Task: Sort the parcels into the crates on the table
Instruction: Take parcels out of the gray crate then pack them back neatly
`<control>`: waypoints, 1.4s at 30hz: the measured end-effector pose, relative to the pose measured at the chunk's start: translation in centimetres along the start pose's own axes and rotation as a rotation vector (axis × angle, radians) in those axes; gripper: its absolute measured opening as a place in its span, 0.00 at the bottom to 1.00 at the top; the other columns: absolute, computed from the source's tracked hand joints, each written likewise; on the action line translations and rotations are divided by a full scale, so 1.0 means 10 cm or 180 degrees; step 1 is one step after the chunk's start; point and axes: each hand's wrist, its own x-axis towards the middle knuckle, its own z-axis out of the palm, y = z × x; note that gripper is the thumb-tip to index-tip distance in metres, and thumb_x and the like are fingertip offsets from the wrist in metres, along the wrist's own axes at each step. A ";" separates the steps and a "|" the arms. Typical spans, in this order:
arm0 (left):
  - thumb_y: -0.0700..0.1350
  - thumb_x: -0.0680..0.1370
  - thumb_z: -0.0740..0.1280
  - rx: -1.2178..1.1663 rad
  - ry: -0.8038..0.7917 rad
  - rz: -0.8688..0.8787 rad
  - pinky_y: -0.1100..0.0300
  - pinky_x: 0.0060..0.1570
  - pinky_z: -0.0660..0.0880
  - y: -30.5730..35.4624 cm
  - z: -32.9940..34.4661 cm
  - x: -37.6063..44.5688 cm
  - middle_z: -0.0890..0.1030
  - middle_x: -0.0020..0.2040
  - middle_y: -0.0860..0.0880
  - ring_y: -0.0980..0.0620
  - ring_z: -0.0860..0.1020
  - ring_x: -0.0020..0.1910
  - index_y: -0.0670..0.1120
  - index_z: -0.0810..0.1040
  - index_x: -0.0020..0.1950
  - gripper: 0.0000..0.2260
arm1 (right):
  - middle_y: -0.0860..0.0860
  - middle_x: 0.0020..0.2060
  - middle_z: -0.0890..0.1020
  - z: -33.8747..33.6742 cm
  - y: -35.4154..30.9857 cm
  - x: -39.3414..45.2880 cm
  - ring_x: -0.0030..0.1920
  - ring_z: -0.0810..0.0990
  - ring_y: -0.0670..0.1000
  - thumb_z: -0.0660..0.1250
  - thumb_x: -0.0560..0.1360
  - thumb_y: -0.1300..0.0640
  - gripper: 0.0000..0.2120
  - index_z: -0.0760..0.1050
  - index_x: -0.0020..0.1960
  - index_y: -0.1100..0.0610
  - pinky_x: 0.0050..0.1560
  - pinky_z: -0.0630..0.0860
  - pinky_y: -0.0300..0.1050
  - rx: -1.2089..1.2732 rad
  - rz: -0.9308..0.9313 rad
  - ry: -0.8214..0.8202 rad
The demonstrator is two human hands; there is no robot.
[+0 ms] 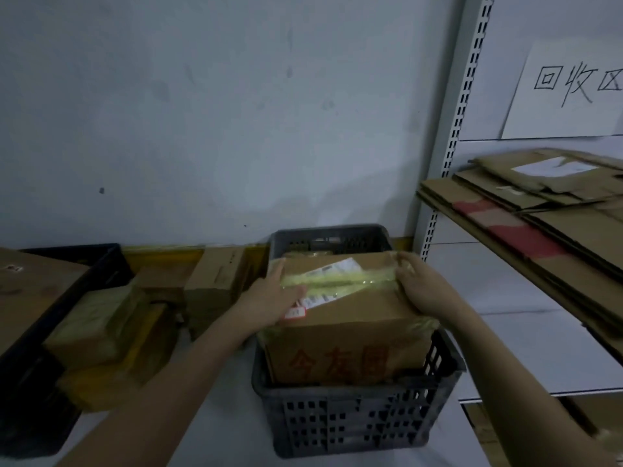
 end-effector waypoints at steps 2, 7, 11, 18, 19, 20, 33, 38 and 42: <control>0.62 0.81 0.57 0.0264 -0.0006 -0.0164 0.53 0.51 0.79 -0.21 0.24 0.00 0.78 0.59 0.49 0.49 0.79 0.55 0.57 0.49 0.80 0.31 | 0.57 0.67 0.75 0.26 0.15 0.00 0.63 0.75 0.60 0.52 0.84 0.47 0.20 0.62 0.75 0.47 0.59 0.71 0.53 -0.0081 0.0090 -0.0156; 0.63 0.81 0.53 0.1627 0.0353 -0.0128 0.47 0.60 0.66 -0.58 0.84 -0.05 0.65 0.69 0.44 0.43 0.59 0.66 0.59 0.59 0.77 0.25 | 0.60 0.69 0.72 0.78 0.51 -0.06 0.63 0.74 0.63 0.52 0.84 0.50 0.21 0.56 0.77 0.46 0.59 0.74 0.56 0.0045 0.0386 -0.0328; 0.57 0.79 0.60 0.1705 0.0473 0.0062 0.40 0.65 0.64 -0.71 1.09 -0.05 0.54 0.76 0.53 0.43 0.49 0.72 0.57 0.71 0.71 0.20 | 0.60 0.75 0.52 0.98 0.62 -0.08 0.72 0.61 0.64 0.63 0.79 0.42 0.34 0.52 0.78 0.48 0.68 0.64 0.51 -0.0369 0.0614 -0.1371; 0.58 0.79 0.61 0.1504 0.0521 0.0122 0.41 0.70 0.63 -0.78 1.10 0.00 0.50 0.80 0.56 0.47 0.43 0.78 0.60 0.69 0.72 0.21 | 0.61 0.75 0.50 1.06 0.60 -0.09 0.69 0.66 0.64 0.68 0.76 0.42 0.40 0.49 0.78 0.51 0.68 0.68 0.51 -0.0724 0.0546 -0.1448; 0.57 0.80 0.61 0.1468 0.0523 0.0118 0.43 0.71 0.64 -0.78 1.10 -0.01 0.52 0.80 0.55 0.47 0.43 0.78 0.59 0.70 0.72 0.21 | 0.61 0.75 0.50 1.05 0.60 -0.09 0.69 0.67 0.64 0.68 0.76 0.42 0.40 0.49 0.78 0.51 0.68 0.69 0.51 -0.0714 0.0531 -0.1448; 0.57 0.80 0.60 0.1453 0.0527 0.0121 0.45 0.72 0.63 -0.78 1.10 -0.01 0.55 0.80 0.55 0.47 0.43 0.78 0.59 0.71 0.72 0.20 | 0.61 0.75 0.50 1.05 0.61 -0.10 0.68 0.67 0.64 0.68 0.76 0.42 0.40 0.50 0.78 0.50 0.67 0.69 0.51 -0.0714 0.0517 -0.1436; 0.52 0.79 0.62 0.0778 0.0822 0.0194 0.51 0.72 0.62 -0.75 1.09 -0.12 0.75 0.70 0.54 0.54 0.48 0.79 0.52 0.80 0.65 0.16 | 0.56 0.78 0.50 1.17 0.66 -0.10 0.75 0.54 0.64 0.63 0.78 0.40 0.33 0.55 0.77 0.48 0.71 0.61 0.59 -0.1187 0.0379 -0.0850; 0.50 0.80 0.63 0.0394 0.0974 0.0478 0.52 0.72 0.63 -0.78 1.07 -0.14 0.75 0.69 0.54 0.51 0.53 0.78 0.50 0.79 0.65 0.14 | 0.56 0.77 0.58 1.18 0.62 -0.08 0.74 0.58 0.63 0.63 0.78 0.41 0.31 0.62 0.76 0.53 0.72 0.62 0.59 -0.1371 0.0233 -0.0464; 0.52 0.81 0.62 -0.0159 0.0883 0.0549 0.51 0.72 0.62 -0.98 0.81 -0.03 0.68 0.72 0.53 0.53 0.58 0.74 0.52 0.72 0.71 0.18 | 0.60 0.70 0.70 1.32 0.23 0.05 0.68 0.69 0.63 0.64 0.80 0.49 0.25 0.69 0.73 0.59 0.68 0.69 0.57 -0.0856 0.0065 0.0225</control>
